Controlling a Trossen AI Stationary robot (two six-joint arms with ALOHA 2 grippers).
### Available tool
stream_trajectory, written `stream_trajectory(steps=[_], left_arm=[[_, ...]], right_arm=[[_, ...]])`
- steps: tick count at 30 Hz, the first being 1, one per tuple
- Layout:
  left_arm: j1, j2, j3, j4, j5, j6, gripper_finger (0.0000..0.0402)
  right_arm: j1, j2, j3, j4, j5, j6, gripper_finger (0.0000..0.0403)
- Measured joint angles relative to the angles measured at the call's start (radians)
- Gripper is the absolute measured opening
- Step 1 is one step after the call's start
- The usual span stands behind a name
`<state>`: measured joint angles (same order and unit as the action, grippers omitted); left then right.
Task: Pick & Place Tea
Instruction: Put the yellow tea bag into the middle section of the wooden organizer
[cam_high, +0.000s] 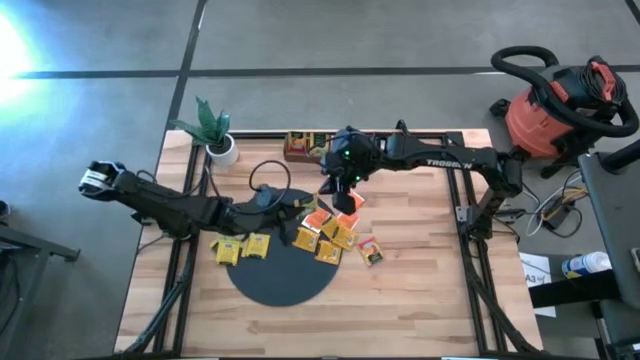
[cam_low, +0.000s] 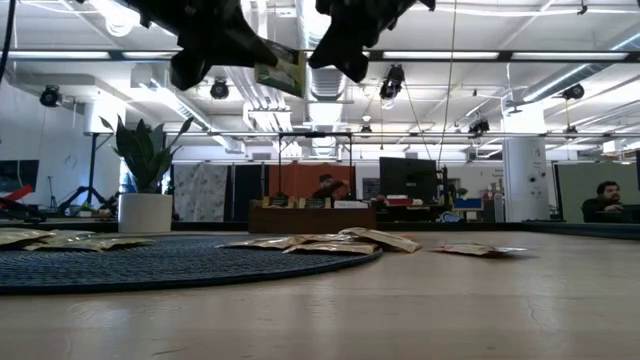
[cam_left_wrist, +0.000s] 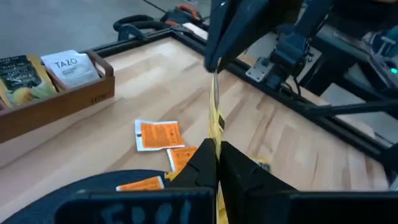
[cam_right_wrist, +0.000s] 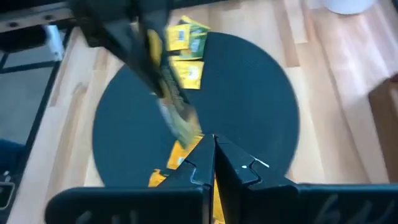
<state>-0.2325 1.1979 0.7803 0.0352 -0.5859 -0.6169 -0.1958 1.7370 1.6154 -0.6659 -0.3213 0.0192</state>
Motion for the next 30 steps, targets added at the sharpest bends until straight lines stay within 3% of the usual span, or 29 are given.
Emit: stream_trajectory(steps=[6,19,30], left_arm=[[0.013,0.035,-0.001,-0.029,0.054,0.007,0.0005],[0.058,0.053,-0.001,0.061,0.149,0.070,0.0005],[0.076,0.053,-0.001,0.076,0.183,0.088,0.0005]], right_arm=[[0.022,0.000,0.000,-0.006,-0.001,-0.022,0.0036],[0.041,0.000,0.000,-0.004,0.007,0.081,0.0163],[0.068,0.000,0.000,-0.004,0.008,0.063,0.0162]])
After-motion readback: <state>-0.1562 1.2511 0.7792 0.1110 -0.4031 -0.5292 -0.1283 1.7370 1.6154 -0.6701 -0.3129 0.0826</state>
